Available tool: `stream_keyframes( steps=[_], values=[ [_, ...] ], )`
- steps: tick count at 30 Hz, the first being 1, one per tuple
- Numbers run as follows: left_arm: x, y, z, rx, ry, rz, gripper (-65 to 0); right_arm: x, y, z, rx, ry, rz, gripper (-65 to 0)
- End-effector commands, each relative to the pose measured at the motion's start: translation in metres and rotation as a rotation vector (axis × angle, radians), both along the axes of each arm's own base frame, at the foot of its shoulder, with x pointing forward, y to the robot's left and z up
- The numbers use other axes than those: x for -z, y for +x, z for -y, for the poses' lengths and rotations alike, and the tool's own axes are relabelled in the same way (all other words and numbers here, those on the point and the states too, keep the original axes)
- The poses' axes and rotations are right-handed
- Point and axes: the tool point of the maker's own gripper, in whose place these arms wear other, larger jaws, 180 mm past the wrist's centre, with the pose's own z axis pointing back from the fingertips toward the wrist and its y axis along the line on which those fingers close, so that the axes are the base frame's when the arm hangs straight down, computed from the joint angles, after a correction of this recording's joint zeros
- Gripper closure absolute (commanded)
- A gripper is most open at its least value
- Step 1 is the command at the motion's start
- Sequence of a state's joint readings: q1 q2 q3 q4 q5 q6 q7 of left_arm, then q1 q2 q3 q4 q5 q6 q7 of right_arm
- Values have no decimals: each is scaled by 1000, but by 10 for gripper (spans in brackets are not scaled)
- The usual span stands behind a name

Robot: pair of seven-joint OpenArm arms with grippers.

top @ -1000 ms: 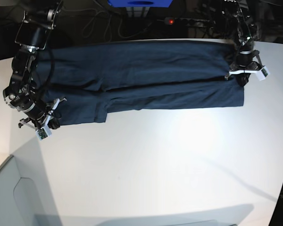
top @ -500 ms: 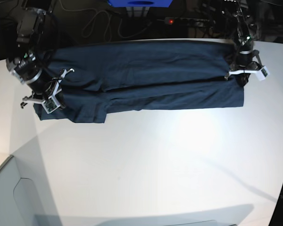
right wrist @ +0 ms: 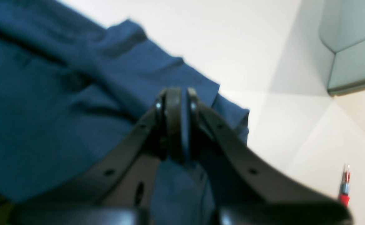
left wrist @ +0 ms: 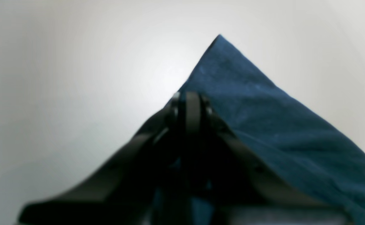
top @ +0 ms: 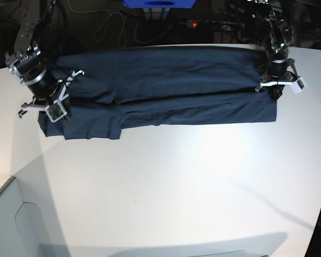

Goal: Fold the T-shirt properly
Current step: 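Lift the shirt end with the right gripper and fold it inward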

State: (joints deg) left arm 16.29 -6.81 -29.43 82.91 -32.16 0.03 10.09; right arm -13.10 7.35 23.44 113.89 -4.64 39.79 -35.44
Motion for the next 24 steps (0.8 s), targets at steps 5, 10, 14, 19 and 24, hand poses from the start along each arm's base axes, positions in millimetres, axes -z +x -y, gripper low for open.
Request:
stream_keyframes(
  steps=[5, 10, 14, 19, 24],
  values=[
    [-13, 7, -5, 1, 25, 40, 0, 9, 49, 19, 62, 16, -42, -235],
    [-13, 9, -5, 0, 23, 43, 0, 51, 90, 25, 103, 136, -164, -292],
    [-14, 11, -4, 1, 23, 48, 0, 73, 111, 28, 124, 212, -240, -292],
    [-15, 12, -4, 1, 24, 51, 0, 86, 122, 26, 127, 297, -237, -292],
    [-14, 10, -4, 1, 24, 45, 0, 85, 122, 40, 137, 293, -214, -292]
  ],
)
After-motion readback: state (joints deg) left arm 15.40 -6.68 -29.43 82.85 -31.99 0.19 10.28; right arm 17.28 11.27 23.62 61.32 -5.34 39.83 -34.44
